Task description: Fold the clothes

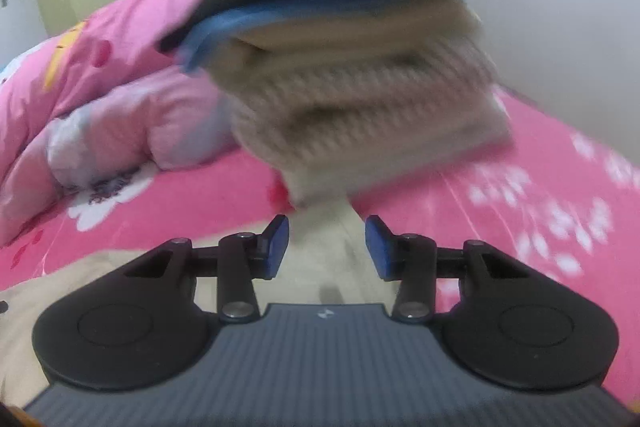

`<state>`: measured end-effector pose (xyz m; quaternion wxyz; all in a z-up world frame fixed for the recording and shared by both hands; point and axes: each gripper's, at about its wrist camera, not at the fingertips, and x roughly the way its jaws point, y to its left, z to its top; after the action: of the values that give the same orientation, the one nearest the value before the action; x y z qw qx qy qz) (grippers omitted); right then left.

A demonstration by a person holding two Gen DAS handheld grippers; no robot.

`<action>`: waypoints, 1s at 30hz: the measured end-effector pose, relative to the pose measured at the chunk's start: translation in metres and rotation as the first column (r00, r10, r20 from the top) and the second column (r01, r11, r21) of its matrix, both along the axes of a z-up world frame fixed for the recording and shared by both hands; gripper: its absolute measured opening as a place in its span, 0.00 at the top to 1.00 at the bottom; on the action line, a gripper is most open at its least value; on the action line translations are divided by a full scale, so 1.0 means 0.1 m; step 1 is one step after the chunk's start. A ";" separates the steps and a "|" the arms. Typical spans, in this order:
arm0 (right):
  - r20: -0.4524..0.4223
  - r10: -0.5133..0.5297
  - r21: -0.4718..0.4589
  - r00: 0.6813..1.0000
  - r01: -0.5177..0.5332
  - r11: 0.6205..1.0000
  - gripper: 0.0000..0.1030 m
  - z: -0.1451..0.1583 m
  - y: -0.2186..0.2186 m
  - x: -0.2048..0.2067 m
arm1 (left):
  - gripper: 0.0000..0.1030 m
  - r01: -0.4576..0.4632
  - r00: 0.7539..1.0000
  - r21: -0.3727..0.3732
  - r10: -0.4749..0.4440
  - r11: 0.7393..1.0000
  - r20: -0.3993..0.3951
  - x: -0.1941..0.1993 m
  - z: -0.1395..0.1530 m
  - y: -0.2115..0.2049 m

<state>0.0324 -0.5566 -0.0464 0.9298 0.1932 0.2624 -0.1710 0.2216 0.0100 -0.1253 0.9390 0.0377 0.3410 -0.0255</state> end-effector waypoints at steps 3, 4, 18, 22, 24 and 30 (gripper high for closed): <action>-0.001 0.047 0.058 0.999 -0.046 0.997 0.59 -0.16 -0.03 0.02 | 0.04 -0.001 1.000 0.007 0.001 1.000 0.000 0.00 0.00 -0.01; -0.010 0.066 0.051 0.998 -0.065 0.997 0.59 -0.18 -0.02 0.07 | 0.04 -0.002 1.000 0.009 0.002 1.000 0.000 0.00 0.00 -0.01; -0.191 0.155 -0.145 0.969 -0.184 0.972 0.87 -0.44 0.38 0.35 | 0.02 -0.007 1.000 0.037 0.007 0.999 -0.002 0.01 -0.02 -0.05; -0.160 0.151 -0.220 0.976 -0.184 0.958 0.93 -0.33 0.45 0.37 | 0.02 -0.007 1.000 0.040 0.008 0.999 -0.002 0.00 -0.01 -0.05; -0.118 0.143 -0.237 0.983 -0.168 0.957 0.93 -0.23 0.41 0.39 | 0.02 -0.008 1.000 0.040 0.008 0.999 -0.003 0.00 -0.01 -0.05; -0.111 0.138 -0.270 0.984 -0.163 0.949 0.93 -0.18 0.24 0.65 | 0.02 -0.007 1.000 0.042 0.007 0.999 -0.003 0.00 -0.01 -0.04</action>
<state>0.0974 -0.5322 -0.0645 0.9452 0.0320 0.2917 -0.1433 0.2218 0.0057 -0.1260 0.9376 0.0560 0.3429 -0.0150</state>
